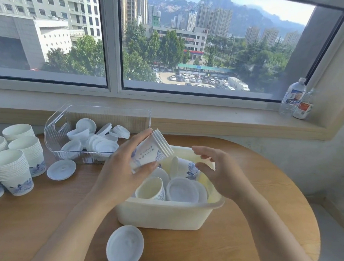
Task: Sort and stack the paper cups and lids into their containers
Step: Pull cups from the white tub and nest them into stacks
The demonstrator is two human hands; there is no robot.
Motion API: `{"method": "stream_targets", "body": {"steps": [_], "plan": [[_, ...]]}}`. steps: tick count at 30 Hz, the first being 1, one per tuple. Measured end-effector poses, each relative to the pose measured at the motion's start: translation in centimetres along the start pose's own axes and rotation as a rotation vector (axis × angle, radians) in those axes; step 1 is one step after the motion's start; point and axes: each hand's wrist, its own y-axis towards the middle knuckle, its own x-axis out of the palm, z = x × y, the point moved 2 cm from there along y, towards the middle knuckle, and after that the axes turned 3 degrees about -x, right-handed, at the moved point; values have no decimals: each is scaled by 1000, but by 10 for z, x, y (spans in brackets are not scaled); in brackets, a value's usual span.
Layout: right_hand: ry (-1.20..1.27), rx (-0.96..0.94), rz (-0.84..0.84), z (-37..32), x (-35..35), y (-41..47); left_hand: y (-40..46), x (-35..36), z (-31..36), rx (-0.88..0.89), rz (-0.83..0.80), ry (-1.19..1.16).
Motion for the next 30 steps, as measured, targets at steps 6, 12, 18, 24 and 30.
{"method": "stream_targets", "body": {"steps": [6,12,18,24,30], "plan": [[-139,-39,-156,9,19,9,-5,1,-12,-21,12,21],[-241,-104,-197,12,36,17,-5,3,-18,-19,7,38],[-38,-88,-90,6,27,20,-6,-1,-16,-31,1,-22],[803,-9,144,-40,12,23,-11,-14,-14,-43,14,-60],[892,-54,173,-81,29,19,-16,-18,-12,-19,5,-83]]}}
